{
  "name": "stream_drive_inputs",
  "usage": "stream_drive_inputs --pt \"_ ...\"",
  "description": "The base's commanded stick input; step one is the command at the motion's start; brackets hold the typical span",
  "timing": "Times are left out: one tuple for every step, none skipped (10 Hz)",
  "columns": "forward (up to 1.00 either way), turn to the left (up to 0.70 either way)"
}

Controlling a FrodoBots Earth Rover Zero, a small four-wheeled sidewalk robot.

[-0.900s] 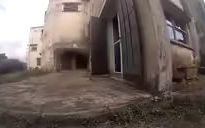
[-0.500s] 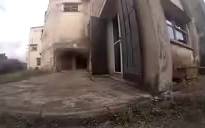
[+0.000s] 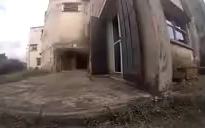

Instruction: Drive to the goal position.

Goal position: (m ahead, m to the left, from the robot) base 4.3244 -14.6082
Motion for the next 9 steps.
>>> stream_drive_inputs --pt "-0.49 0.0" --pt "-0.1 0.0" --pt "0.0 0.0" --pt "0.0 0.0" --pt "0.0 0.0" --pt "0.0 0.0" --pt "0.0 0.0" --pt "0.0 0.0" --pt "0.0 0.0"
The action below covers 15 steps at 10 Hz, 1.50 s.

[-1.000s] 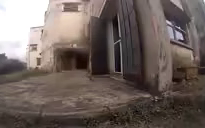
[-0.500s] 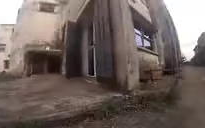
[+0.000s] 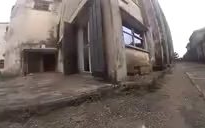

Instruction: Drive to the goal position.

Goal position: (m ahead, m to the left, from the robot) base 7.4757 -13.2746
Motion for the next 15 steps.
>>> stream_drive_inputs --pt "0.0 0.0" --pt "0.0 0.0" --pt "0.0 -0.04" --pt "0.0 -0.18" --pt "0.0 -0.7" --pt "0.0 -0.7" --pt "0.0 -0.7" --pt "0.0 -0.7" --pt "0.0 -0.7" --pt "0.0 -0.7" --pt "0.0 -0.7" --pt "0.0 -0.7" --pt "0.0 -0.7" --pt "0.0 -0.7" --pt "0.0 -0.7"
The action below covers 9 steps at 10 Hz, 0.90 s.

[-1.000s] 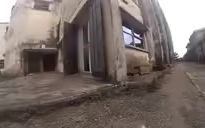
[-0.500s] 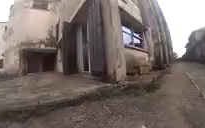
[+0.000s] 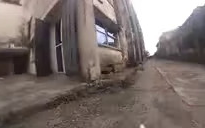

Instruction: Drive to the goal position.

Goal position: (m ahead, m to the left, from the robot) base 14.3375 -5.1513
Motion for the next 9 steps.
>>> stream_drive_inputs --pt "0.0 -0.7" --pt "0.0 -0.7" --pt "0.0 -0.7" --pt "0.0 -0.7" --pt "0.0 -0.7" --pt "0.0 -0.7" --pt "0.0 -0.7" --pt "0.0 -0.7" --pt "0.0 -0.44"
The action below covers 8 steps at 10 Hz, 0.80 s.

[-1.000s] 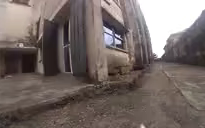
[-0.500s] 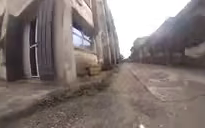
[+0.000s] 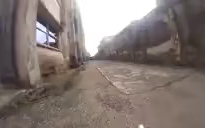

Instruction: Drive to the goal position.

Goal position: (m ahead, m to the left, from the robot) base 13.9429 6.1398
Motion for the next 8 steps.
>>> stream_drive_inputs --pt "0.0 -0.02" --pt "0.0 0.0" --pt "0.02 0.0" --pt "0.07 0.0" --pt "0.55 0.0" --pt "0.7 0.0" --pt "0.7 0.0" --pt "0.7 0.0"
